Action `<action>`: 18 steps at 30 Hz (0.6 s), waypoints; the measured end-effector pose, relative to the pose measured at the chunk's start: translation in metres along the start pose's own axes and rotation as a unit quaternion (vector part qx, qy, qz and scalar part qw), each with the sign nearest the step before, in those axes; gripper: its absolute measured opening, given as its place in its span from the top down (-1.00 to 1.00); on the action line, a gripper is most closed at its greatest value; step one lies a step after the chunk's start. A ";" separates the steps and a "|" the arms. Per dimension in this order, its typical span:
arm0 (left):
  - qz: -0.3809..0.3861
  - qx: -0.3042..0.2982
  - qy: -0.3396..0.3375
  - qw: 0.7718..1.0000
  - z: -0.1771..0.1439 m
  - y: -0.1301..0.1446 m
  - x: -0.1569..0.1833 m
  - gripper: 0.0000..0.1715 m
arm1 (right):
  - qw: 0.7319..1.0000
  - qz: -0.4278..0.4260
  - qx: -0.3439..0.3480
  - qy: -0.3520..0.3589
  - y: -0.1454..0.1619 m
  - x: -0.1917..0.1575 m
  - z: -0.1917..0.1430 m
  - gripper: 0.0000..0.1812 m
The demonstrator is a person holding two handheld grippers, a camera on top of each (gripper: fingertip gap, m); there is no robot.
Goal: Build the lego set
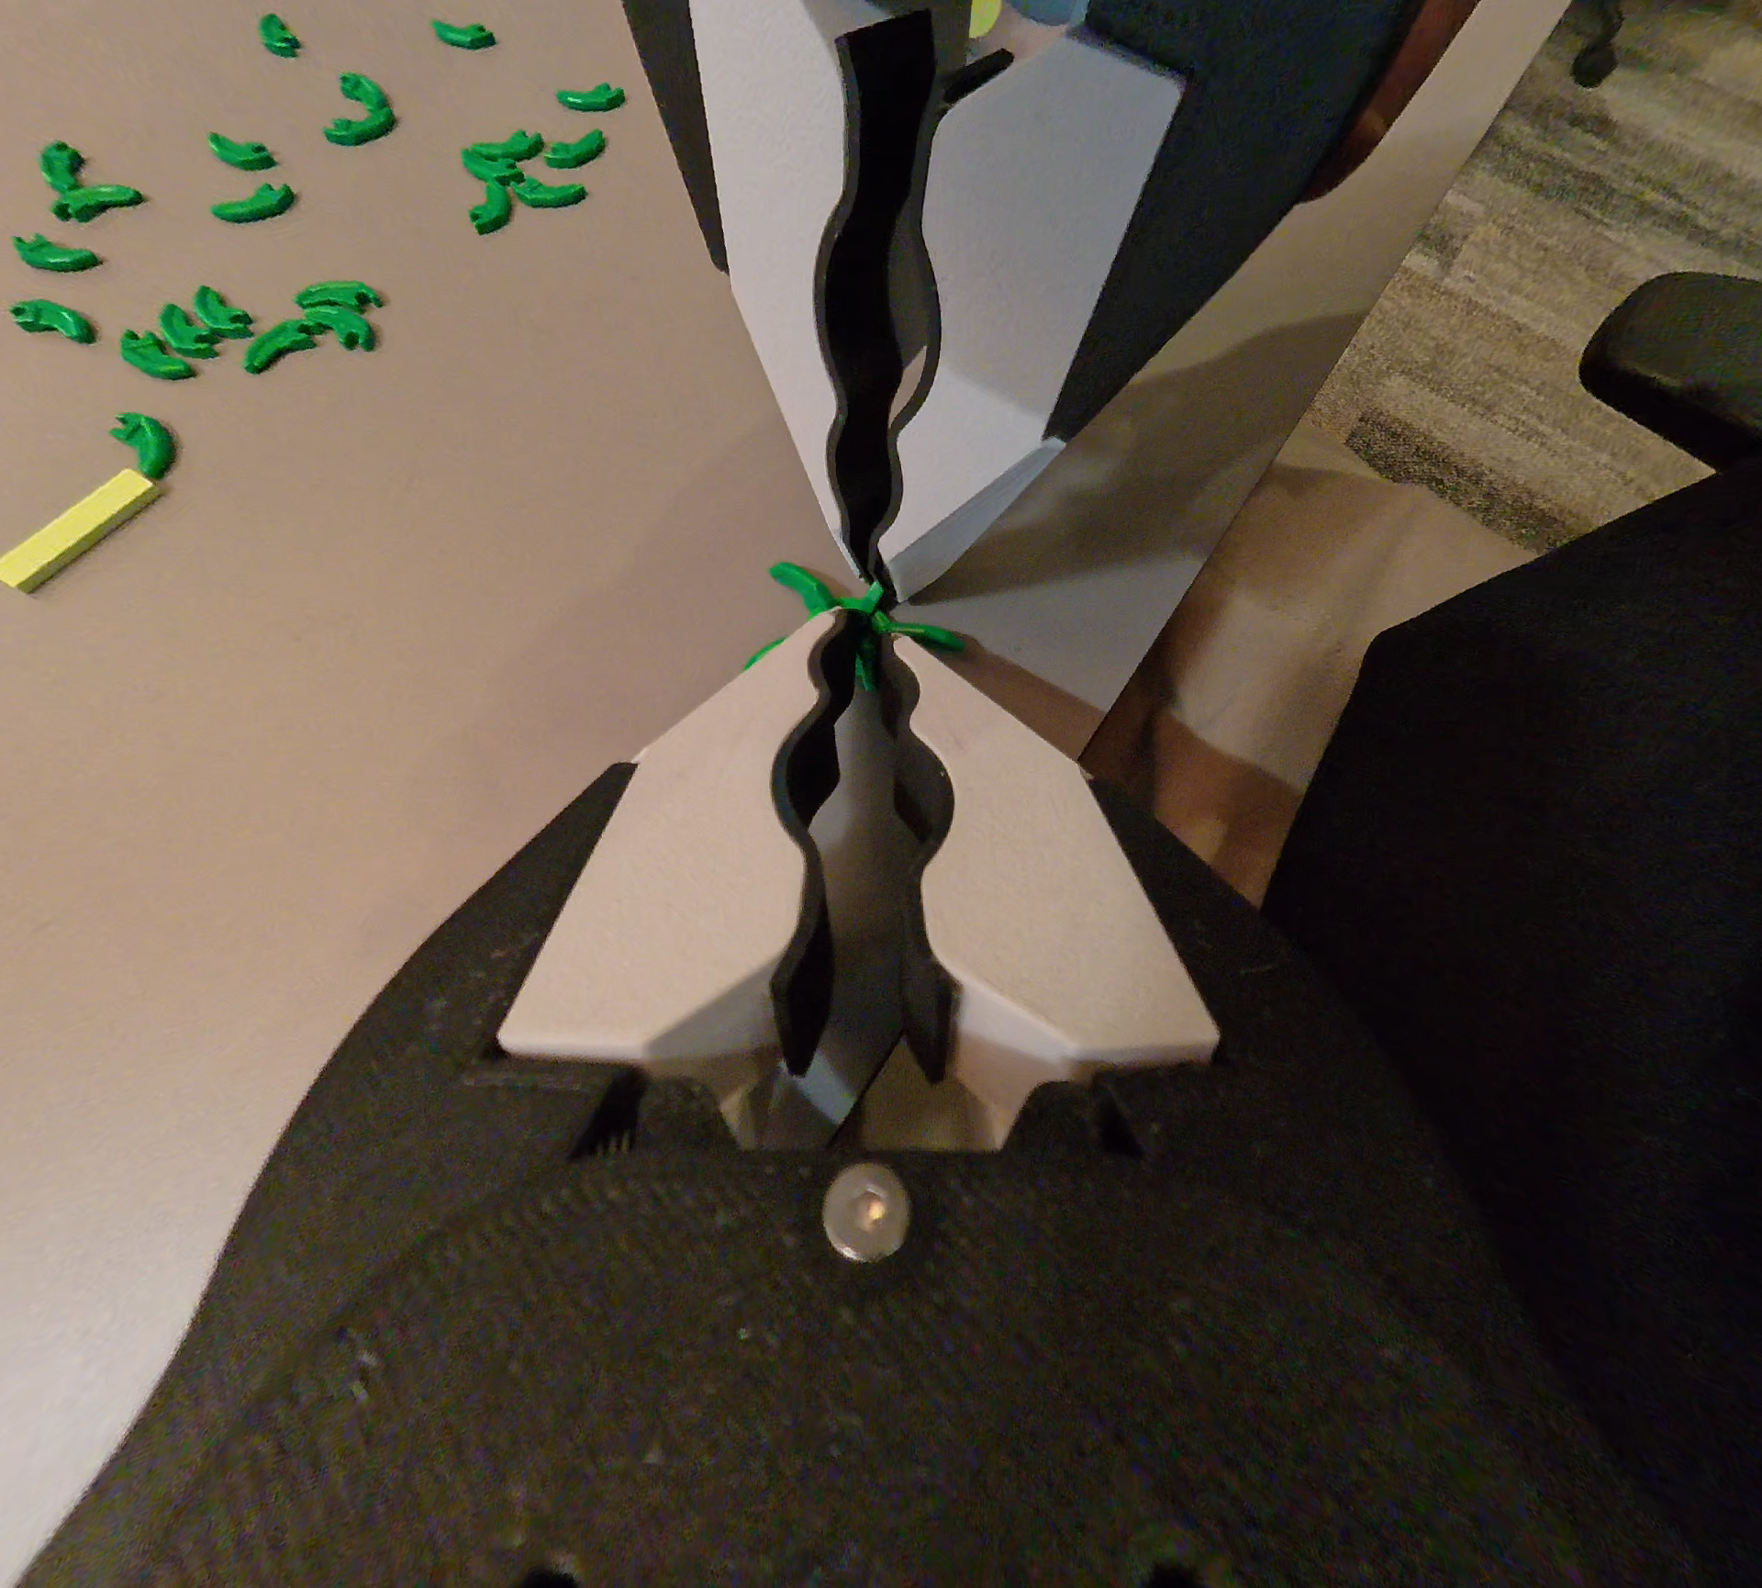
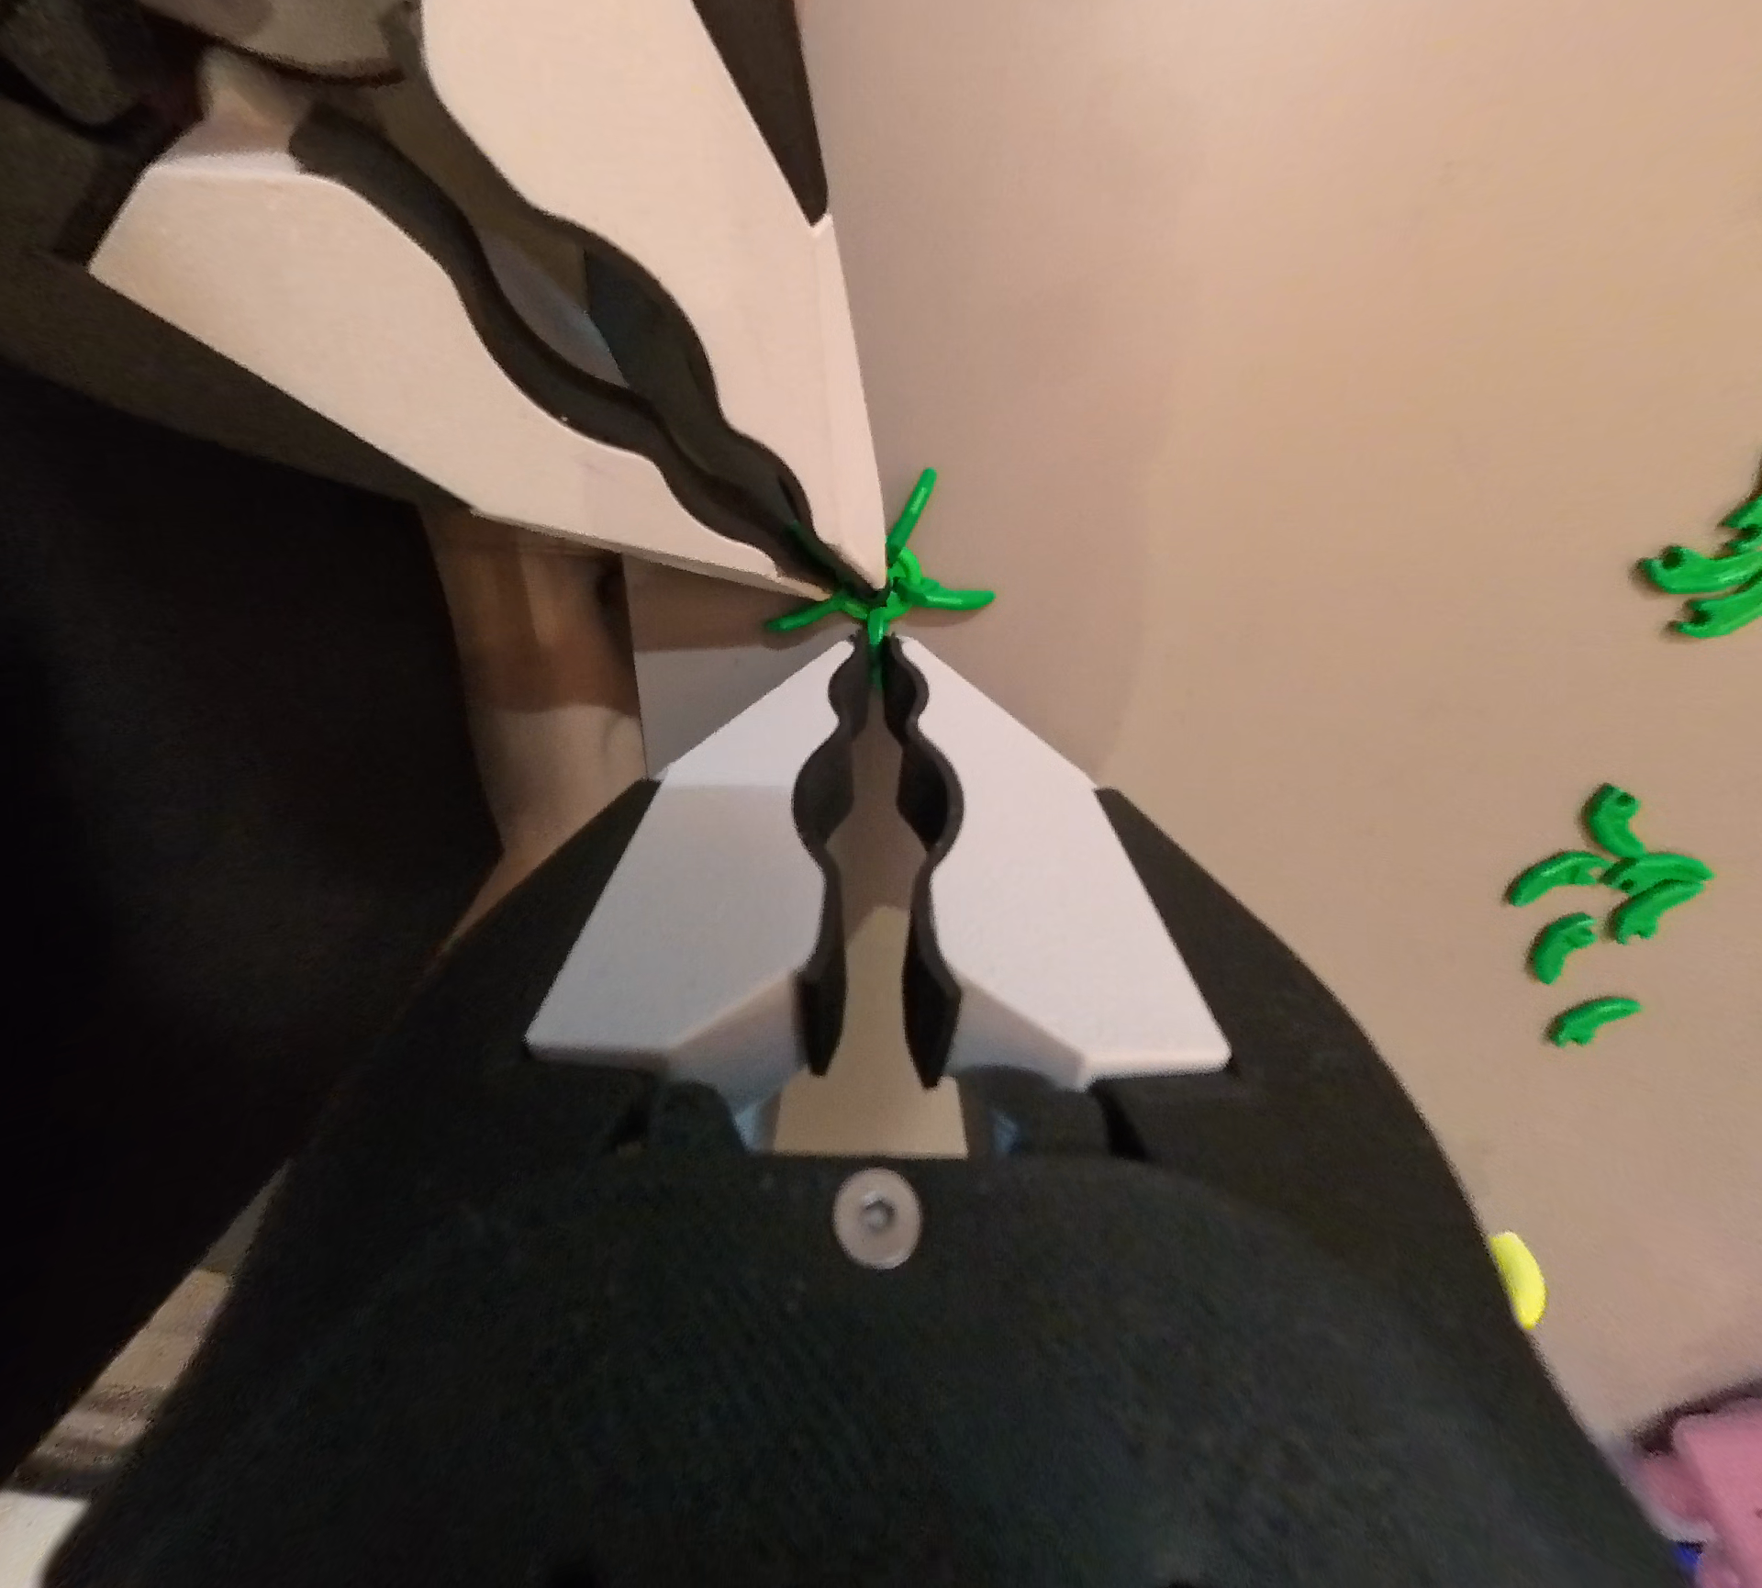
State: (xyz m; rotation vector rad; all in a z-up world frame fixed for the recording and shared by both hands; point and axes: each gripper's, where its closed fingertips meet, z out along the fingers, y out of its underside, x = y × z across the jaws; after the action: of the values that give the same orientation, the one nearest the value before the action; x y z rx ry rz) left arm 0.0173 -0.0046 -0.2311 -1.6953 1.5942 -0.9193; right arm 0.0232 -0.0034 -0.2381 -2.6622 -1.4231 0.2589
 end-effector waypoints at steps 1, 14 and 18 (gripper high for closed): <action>0.000 0.000 0.000 1.000 0.000 0.000 0.000 0.96 | 1.000 0.002 0.000 -0.003 0.000 0.000 0.000 1.00; 0.002 0.009 0.005 1.000 -0.001 -0.001 0.001 0.98 | 0.992 0.025 0.118 0.032 0.000 -0.001 0.000 0.82; 0.003 0.010 0.004 1.000 -0.001 -0.001 0.001 0.98 | 0.984 0.044 0.164 0.054 0.003 0.000 -0.004 0.80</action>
State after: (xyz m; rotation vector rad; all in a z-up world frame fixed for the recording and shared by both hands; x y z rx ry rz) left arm 0.0173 -0.0055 -0.2295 -1.6737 1.5904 -0.9377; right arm 0.0261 -0.0050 -0.2347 -2.4302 -1.1220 0.3203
